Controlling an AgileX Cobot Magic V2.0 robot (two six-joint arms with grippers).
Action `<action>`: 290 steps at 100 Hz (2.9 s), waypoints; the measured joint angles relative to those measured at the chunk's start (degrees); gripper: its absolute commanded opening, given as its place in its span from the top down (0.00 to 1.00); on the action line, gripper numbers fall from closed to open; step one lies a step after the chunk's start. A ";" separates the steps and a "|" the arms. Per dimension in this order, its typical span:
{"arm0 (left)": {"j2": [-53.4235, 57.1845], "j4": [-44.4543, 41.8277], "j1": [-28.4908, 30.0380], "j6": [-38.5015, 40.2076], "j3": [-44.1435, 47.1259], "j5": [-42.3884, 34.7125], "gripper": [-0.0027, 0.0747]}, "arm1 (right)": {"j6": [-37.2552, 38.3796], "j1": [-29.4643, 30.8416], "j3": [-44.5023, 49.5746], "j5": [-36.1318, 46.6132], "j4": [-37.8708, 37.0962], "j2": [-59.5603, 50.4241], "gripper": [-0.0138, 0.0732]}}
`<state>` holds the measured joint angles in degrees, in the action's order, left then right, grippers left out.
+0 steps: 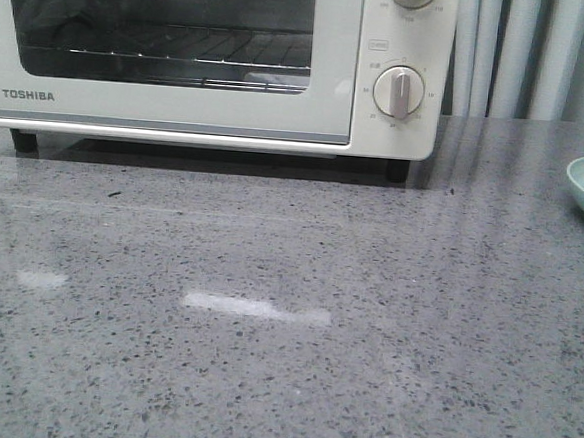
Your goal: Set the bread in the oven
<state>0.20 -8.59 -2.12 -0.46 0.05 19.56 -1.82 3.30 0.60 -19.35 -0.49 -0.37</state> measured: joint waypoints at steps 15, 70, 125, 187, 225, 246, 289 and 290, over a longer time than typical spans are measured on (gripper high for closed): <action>0.00 -0.33 0.00 0.05 0.00 0.00 0.99 | 0.00 0.00 0.00 0.00 0.00 0.00 0.92; 0.00 -0.47 0.00 0.05 0.00 -4.77 0.99 | 0.00 0.00 0.00 0.00 -1.16 0.00 0.92; 0.00 -0.51 0.00 0.05 0.00 -45.14 0.99 | 1.28 0.00 0.00 50.88 -7.33 0.00 0.92; -0.94 4.45 0.00 11.17 -11.29 -22.27 0.99 | 13.95 0.00 -13.89 22.85 -22.51 -0.34 0.92; -13.05 6.44 -3.24 11.38 -21.19 -28.93 0.99 | 14.87 0.00 -30.20 -6.43 -4.56 14.51 0.92; -19.66 7.67 -5.08 13.82 -22.96 -31.94 0.99 | 14.74 0.00 -37.69 -13.17 -0.58 22.08 0.92; -36.27 3.13 -14.60 14.23 -38.34 -10.14 0.99 | 12.78 0.00 -50.81 -24.26 0.49 30.30 0.92; -36.58 2.98 -15.10 14.23 -38.90 -9.83 0.99 | 12.80 0.00 -50.95 -24.38 0.49 30.30 0.92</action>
<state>-36.38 -5.61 -17.22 13.77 -38.86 9.72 10.98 3.30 -50.35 -43.73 0.00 29.93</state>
